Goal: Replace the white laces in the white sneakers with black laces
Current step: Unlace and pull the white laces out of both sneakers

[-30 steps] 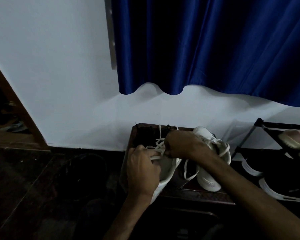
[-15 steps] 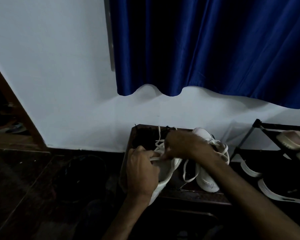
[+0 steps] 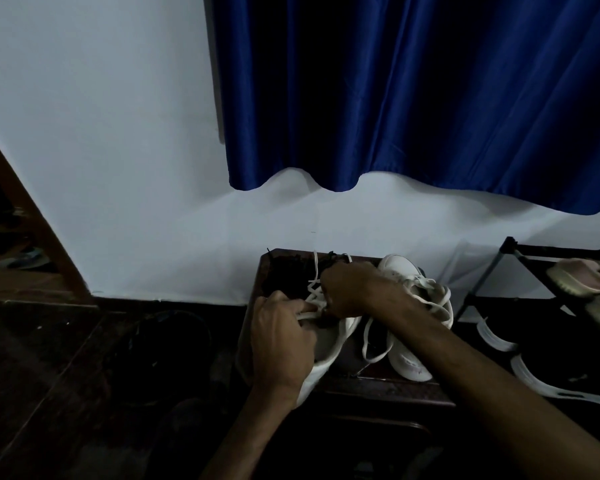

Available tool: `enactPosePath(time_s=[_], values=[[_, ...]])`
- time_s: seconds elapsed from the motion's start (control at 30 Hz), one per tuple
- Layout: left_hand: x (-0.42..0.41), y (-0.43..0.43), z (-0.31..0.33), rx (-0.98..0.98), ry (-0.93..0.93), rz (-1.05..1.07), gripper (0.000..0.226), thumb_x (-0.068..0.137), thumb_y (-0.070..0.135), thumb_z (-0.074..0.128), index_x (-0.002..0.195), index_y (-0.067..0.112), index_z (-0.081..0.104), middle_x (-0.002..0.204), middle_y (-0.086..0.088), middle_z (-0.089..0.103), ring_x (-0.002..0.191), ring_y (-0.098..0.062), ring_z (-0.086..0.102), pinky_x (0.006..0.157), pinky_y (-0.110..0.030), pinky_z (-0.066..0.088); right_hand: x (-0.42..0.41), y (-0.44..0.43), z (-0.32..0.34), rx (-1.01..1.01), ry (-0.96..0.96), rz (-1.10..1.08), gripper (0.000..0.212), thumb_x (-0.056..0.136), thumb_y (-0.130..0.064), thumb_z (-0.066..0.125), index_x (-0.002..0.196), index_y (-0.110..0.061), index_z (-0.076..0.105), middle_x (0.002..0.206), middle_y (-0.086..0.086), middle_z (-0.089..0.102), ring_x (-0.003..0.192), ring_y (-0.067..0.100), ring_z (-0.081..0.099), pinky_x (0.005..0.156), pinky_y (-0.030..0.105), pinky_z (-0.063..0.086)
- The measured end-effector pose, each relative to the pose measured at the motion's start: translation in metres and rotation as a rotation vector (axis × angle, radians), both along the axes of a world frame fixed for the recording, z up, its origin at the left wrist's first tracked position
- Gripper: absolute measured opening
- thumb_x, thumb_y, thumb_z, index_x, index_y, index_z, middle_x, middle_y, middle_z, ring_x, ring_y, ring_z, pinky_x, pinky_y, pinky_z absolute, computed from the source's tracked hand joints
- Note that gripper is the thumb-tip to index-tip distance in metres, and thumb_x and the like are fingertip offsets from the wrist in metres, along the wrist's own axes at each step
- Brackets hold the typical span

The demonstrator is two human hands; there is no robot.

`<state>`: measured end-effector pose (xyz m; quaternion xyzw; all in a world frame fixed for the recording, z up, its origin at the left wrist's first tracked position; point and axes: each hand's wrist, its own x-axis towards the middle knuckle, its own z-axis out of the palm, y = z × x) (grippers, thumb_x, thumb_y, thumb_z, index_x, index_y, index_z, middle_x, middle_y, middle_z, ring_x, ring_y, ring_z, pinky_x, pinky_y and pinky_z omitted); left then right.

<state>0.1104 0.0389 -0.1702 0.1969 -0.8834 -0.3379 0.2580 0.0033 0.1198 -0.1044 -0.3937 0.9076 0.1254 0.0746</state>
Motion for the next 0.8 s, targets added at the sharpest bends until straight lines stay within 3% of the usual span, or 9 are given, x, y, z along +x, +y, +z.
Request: enactPosePath(time_s=[0.1, 0.23, 0.47, 0.6, 0.8], values=[[0.0, 0.0, -0.001, -0.024, 0.009, 0.023, 0.035, 0.07, 0.003, 0.064, 0.092, 0.027, 0.078, 0.083, 0.008, 0.058, 0.087, -0.016, 0.05, 0.069, -0.017, 0.034, 0.004, -0.004, -0.001, 0.011, 0.095, 0.03, 0.036, 0.084, -0.033, 0.069, 0.111, -0.01, 0.062, 0.119, 0.008, 0.064, 0.11, 0.028, 0.062, 0.078, 0.035, 0.048], [0.0, -0.001, 0.0, 0.001, 0.008, 0.015, 0.03, 0.069, 0.008, 0.068, 0.09, 0.026, 0.079, 0.082, 0.007, 0.059, 0.087, -0.019, 0.054, 0.072, -0.03, 0.047, 0.004, 0.01, 0.016, 0.045, 0.108, -0.01, 0.029, 0.087, -0.031, 0.066, 0.109, -0.013, 0.064, 0.117, 0.006, 0.065, 0.108, 0.027, 0.063, 0.073, 0.031, 0.039], [0.001, -0.002, 0.001, 0.028, 0.02, 0.003, 0.03, 0.066, 0.007, 0.069, 0.086, 0.027, 0.079, 0.08, 0.009, 0.058, 0.083, -0.018, 0.057, 0.071, -0.032, 0.051, -0.002, 0.047, 0.056, 0.267, 0.139, -0.145, 0.019, 0.09, -0.02, 0.058, 0.107, -0.017, 0.065, 0.103, 0.0, 0.063, 0.088, 0.021, 0.06, 0.07, 0.03, 0.041], [0.001, 0.0, 0.002, 0.027, 0.014, 0.009, 0.03, 0.066, 0.006, 0.071, 0.086, 0.027, 0.079, 0.081, 0.008, 0.058, 0.084, -0.019, 0.056, 0.072, -0.033, 0.051, -0.013, 0.048, 0.049, 0.003, 0.188, -0.233, 0.028, 0.09, -0.032, 0.058, 0.114, -0.018, 0.065, 0.113, 0.005, 0.065, 0.098, 0.027, 0.065, 0.078, 0.035, 0.046], [0.003, 0.001, 0.004, 0.026, -0.003, 0.003, 0.032, 0.069, 0.004, 0.067, 0.089, 0.027, 0.078, 0.082, 0.009, 0.056, 0.09, -0.016, 0.05, 0.077, -0.028, 0.047, -0.019, 0.031, 0.013, -0.067, 0.191, -0.269, 0.031, 0.09, -0.035, 0.062, 0.114, -0.014, 0.062, 0.115, 0.005, 0.065, 0.105, 0.026, 0.064, 0.079, 0.033, 0.045]])
